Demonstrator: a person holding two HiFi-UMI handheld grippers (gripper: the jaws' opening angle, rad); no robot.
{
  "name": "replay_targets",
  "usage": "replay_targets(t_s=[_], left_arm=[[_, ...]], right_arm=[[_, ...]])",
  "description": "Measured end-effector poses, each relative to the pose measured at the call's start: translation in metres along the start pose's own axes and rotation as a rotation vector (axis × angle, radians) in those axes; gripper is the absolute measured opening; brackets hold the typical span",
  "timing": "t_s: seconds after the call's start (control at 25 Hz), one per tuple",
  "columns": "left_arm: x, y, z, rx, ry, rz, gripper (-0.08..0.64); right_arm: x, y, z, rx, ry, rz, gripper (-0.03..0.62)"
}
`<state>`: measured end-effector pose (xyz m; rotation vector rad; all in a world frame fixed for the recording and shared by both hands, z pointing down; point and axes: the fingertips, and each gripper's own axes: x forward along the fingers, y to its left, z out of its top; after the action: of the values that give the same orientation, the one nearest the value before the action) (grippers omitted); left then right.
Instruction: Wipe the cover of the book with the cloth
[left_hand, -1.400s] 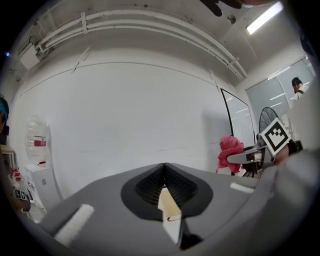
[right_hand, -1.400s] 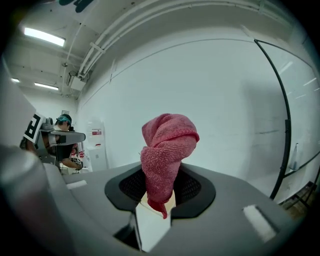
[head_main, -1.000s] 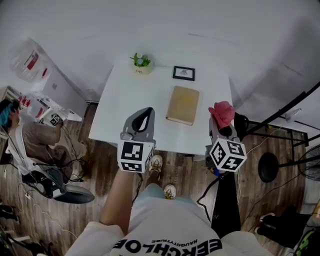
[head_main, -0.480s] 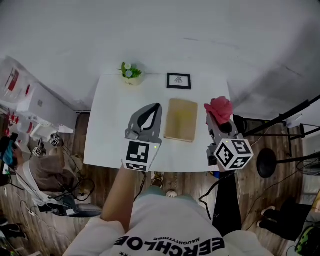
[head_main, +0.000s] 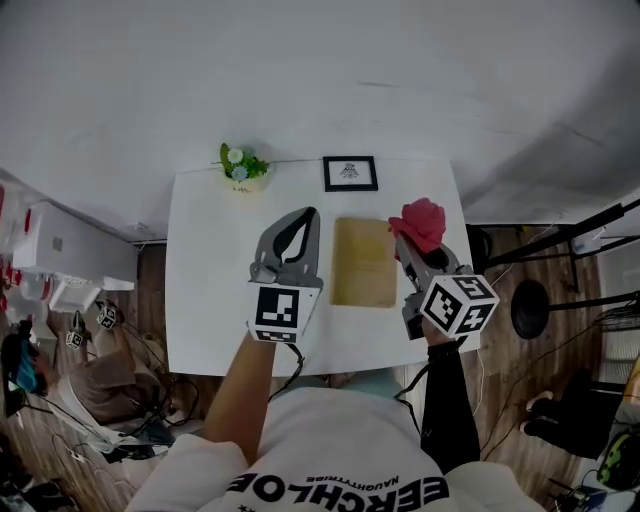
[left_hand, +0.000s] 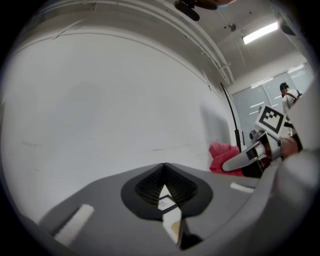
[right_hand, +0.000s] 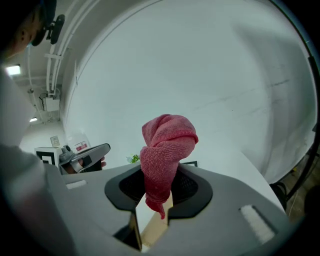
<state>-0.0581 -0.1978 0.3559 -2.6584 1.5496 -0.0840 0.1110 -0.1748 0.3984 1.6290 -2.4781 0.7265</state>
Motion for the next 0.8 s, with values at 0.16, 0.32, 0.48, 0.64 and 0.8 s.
replay_targets(t_s=[0.16,0.32,0.48,0.64,0.8], left_arm=[[0.013,0.004,-0.024,-0.007,0.031,-0.024,0.057],[0.023,0.007,-0.043,-0.022,0.067,-0.041,0.057],[0.031,0.011,-0.059,-0.040,0.096,-0.042,0.057],[0.033,0.017,-0.077,-0.038,0.136,-0.037,0.057],[0.034,0.024,-0.090,-0.046,0.169,-0.018,0.057]], right_arm=[[0.023,-0.003,-0.026,-0.058,0.133,-0.038,0.103],[0.051,-0.006,-0.060,-0.082,0.286,-0.034,0.103],[0.078,-0.008,-0.092,-0.098,0.410,-0.022,0.104],[0.101,-0.010,-0.122,-0.113,0.508,-0.019,0.104],[0.119,-0.021,-0.150,-0.125,0.558,-0.064,0.104]])
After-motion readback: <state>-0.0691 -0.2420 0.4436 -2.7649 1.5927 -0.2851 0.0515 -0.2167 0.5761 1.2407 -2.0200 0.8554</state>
